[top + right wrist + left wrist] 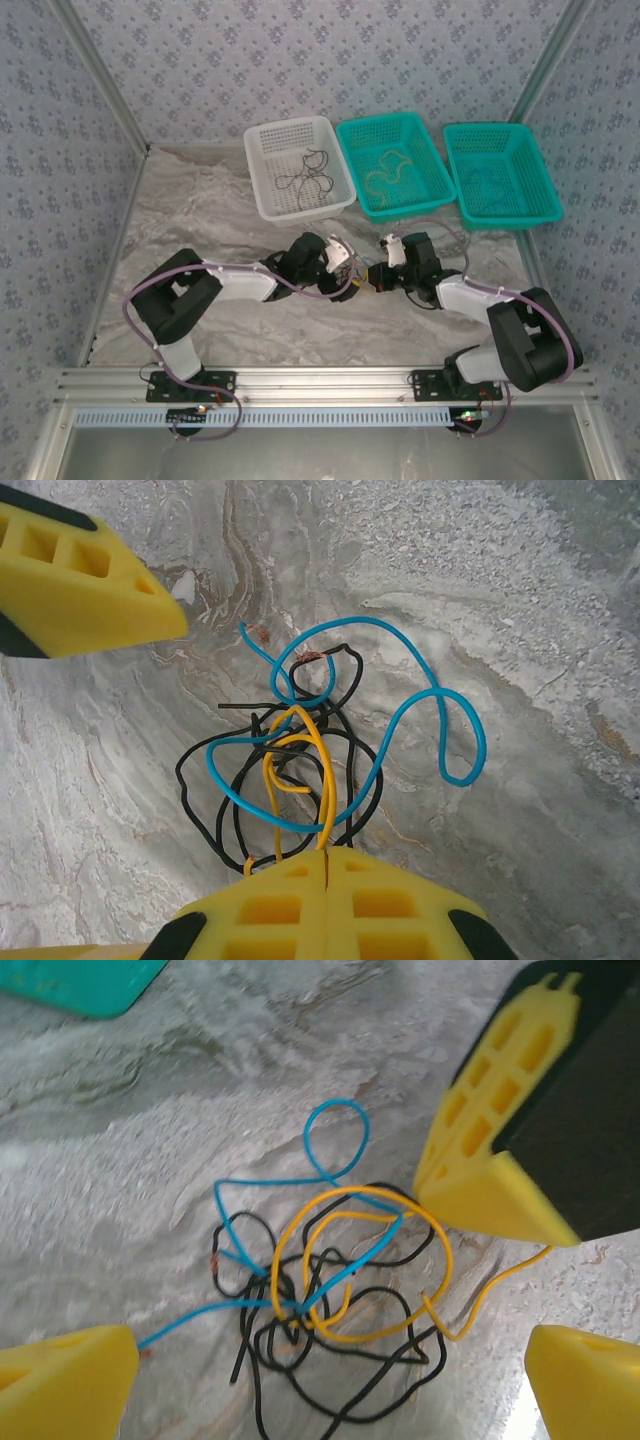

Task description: Untangle the cables

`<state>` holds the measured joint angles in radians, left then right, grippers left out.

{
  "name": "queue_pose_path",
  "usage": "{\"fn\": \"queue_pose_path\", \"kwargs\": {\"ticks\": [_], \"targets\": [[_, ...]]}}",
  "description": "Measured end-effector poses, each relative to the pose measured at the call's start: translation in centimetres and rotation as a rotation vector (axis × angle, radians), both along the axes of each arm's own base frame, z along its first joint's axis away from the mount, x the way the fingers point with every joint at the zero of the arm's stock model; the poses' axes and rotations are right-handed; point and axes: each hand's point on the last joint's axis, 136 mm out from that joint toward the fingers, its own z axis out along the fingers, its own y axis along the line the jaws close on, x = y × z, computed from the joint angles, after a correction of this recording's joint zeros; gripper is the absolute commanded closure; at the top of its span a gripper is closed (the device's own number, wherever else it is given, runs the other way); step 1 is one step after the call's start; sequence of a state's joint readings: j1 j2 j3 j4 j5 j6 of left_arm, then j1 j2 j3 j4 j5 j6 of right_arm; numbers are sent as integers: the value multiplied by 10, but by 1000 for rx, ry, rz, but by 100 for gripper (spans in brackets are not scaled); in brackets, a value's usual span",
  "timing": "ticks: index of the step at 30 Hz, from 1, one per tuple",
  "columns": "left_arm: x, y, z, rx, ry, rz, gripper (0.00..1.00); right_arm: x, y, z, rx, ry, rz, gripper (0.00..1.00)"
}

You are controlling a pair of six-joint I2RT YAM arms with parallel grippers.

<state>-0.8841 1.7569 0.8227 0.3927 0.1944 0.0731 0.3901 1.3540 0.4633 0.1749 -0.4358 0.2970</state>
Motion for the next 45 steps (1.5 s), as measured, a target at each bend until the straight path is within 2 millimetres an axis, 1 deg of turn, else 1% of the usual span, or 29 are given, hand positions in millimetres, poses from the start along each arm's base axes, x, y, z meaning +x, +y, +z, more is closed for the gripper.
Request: {"fn": "queue_pose_path", "kwargs": {"ticks": [3, 5, 6, 7, 8, 10, 14, 20, 21, 23, 25, 27, 31, 34, 36, 37, 40, 45], "targets": [[2, -6, 2, -1, -70, -56, 2, 0, 1, 1, 5, 3, 6, 100], [3, -11, 1, 6, -110, -93, 4, 1, 1, 2, 10, 7, 7, 100], [5, -13, 0, 9, -124, -105, 6, 1, 1, 2, 12, 9, 7, 94], [6, -17, 0, 11, -137, -121, 8, 3, 0, 2, 14, 11, 4, 83], [8, -21, 0, 12, -148, -137, 10, 4, -1, 3, 16, 14, -1, 75], [10, -28, 2, 7, -163, -160, 11, 5, -4, 3, 21, 21, -15, 74], [10, -33, 4, -7, -168, -180, 11, 5, -9, -1, 24, 40, -40, 76], [11, -32, 4, -12, -162, -178, 11, -8, -14, -15, 14, 95, -53, 75], [12, -31, 4, -12, -162, -176, 11, -8, -14, -16, 14, 96, -53, 78], [13, -31, 4, -12, -161, -175, 11, -8, -14, -16, 13, 98, -57, 90], [13, -30, 4, -13, -160, -175, 11, -8, -14, -17, 12, 102, -64, 100], [12, -31, 4, -13, -158, -179, 10, -9, -14, -16, 7, 95, -63, 100], [11, -33, 3, 1, -150, -204, 9, -7, -13, -4, 4, 45, -60, 100], [13, -40, 9, -3, -160, -230, 9, -6, -14, 7, 1, -1, -52, 100], [14, -43, 12, -4, -171, -244, 10, -6, -14, 14, -8, -22, -42, 100], [14, -44, 14, -4, -177, -249, 13, -6, -13, 18, -12, -34, -35, 100], [12, -45, 16, -14, -178, -268, 16, -3, -9, 33, -28, -67, -6, 100], [11, -44, 18, -41, -149, -288, 16, 0, 1, 61, -61, -132, 59, 100]]}}
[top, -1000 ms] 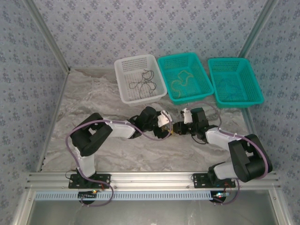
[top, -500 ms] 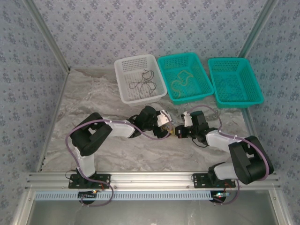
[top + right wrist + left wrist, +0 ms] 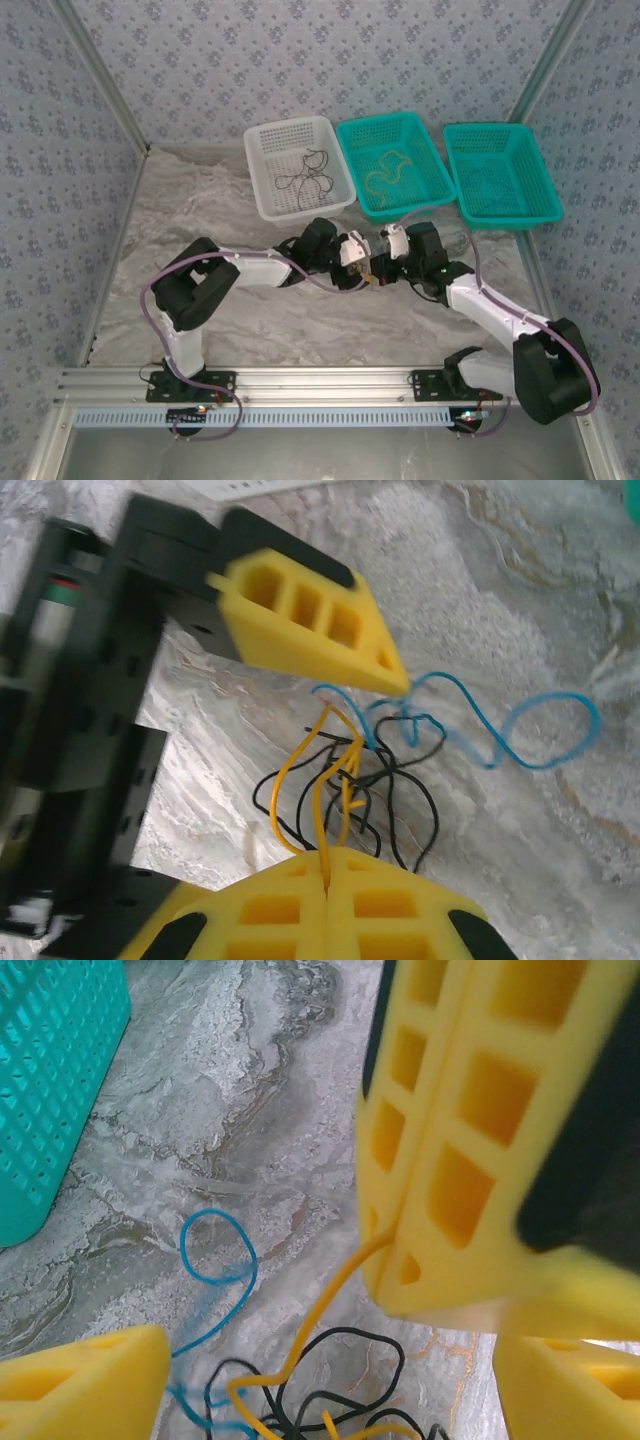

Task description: Untangle the cables

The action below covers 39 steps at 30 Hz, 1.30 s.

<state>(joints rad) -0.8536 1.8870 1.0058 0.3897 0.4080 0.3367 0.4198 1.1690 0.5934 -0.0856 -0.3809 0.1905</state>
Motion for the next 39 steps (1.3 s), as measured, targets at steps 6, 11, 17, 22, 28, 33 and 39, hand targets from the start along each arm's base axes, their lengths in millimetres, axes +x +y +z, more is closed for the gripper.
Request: {"fn": "queue_pose_path", "kwargs": {"ticks": [6, 11, 17, 22, 28, 33, 39], "targets": [[6, 10, 6, -47, 68, 16, 8, 0, 5, 19, -19, -43, 56, 100], [5, 27, 24, -97, 110, 2, 7, 1, 12, 38, -28, -98, 132, 100], [2, 35, 53, -149, 86, -21, 8, -2, 23, 62, -45, -179, 241, 100], [4, 38, 61, -162, 68, -25, 19, -5, 28, 76, -51, -243, 299, 100], [6, 36, 65, -186, 59, -20, 53, -4, 33, 89, -47, -288, 327, 100], [10, 32, 60, -197, 67, -8, 62, -4, 34, 89, -52, -295, 328, 100], [10, 29, 34, -140, 106, 37, 73, 2, 30, 100, -48, -321, 271, 100]]}}
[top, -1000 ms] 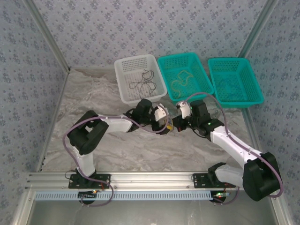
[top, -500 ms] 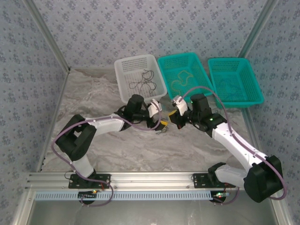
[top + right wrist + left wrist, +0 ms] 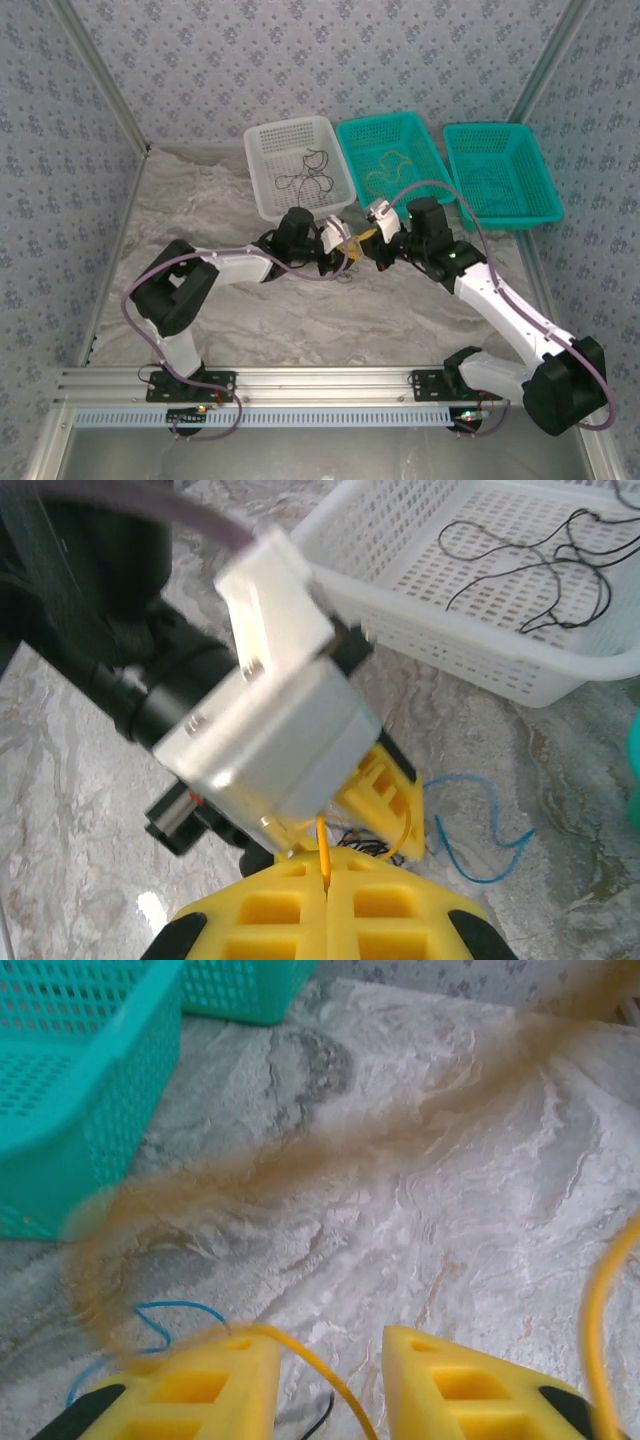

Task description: Untangle the cables

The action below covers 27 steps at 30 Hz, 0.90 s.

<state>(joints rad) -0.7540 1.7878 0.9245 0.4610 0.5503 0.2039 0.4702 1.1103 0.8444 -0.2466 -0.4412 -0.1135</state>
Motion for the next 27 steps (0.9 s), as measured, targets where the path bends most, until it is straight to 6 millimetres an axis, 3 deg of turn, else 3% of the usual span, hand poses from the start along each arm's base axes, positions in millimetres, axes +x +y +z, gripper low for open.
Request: {"fn": "queue_pose_path", "kwargs": {"ticks": [6, 11, 20, 27], "targets": [[4, 8, -16, 23, 39, 84, 84, 7, -5, 2, 12, 13, -67, 100], [6, 9, -19, 27, 49, 126, 87, 8, -7, 2, 22, 33, -97, 100], [5, 11, -23, 30, 63, 149, 86, 9, -7, 5, 44, 42, -106, 100], [10, 14, -25, 31, 89, 200, 83, 11, -8, 21, 91, 12, -132, 100]]}}
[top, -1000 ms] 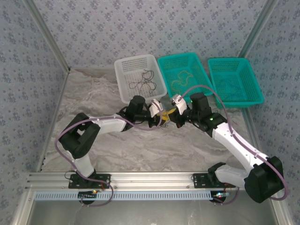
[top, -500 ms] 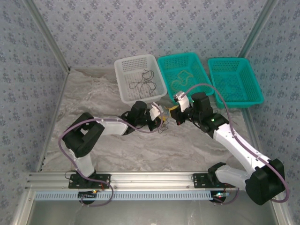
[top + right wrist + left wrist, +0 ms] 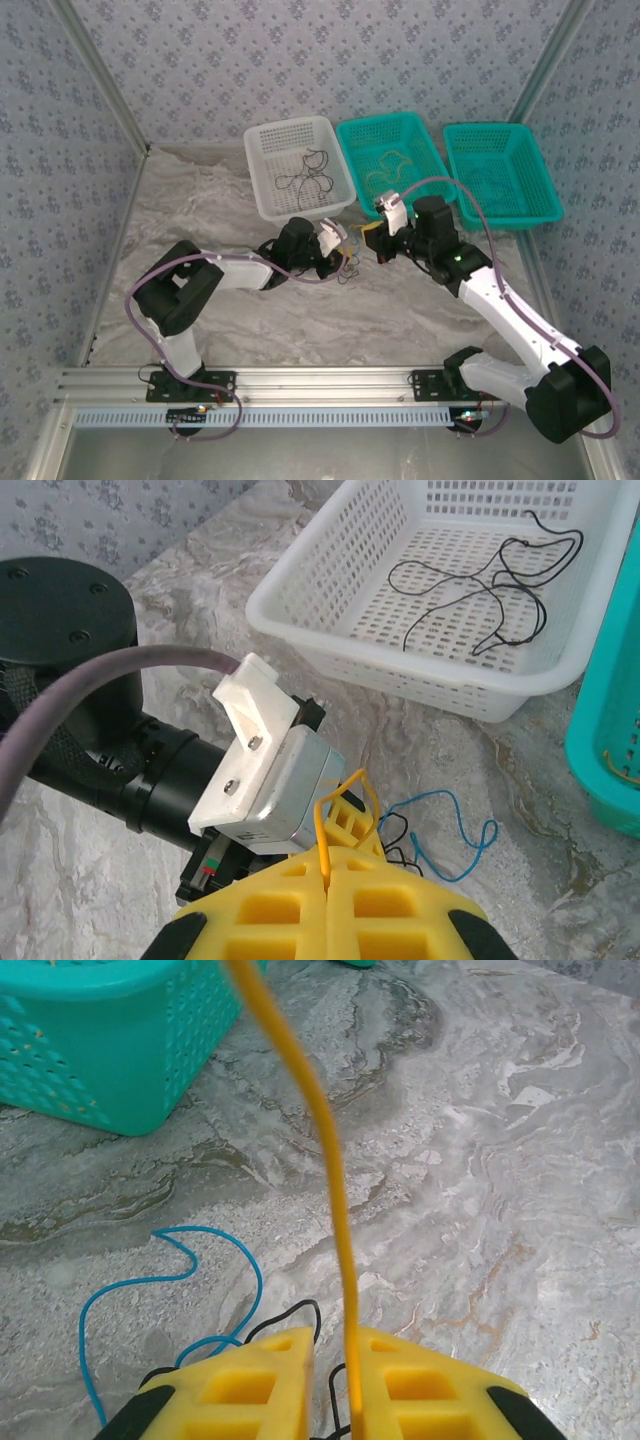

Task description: Untangle the cables

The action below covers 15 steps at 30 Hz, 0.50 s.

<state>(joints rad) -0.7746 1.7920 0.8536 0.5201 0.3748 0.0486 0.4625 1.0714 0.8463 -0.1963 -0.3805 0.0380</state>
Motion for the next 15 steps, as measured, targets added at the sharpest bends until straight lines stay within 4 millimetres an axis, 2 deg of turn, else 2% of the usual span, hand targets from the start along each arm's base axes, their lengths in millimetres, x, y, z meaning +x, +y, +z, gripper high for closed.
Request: {"fn": "queue_pose_path", "kwargs": {"ticks": [15], "targets": [[7, 13, -14, 30, 66, 105, 83, 7, -5, 9, 34, -3, -46, 100]]}}
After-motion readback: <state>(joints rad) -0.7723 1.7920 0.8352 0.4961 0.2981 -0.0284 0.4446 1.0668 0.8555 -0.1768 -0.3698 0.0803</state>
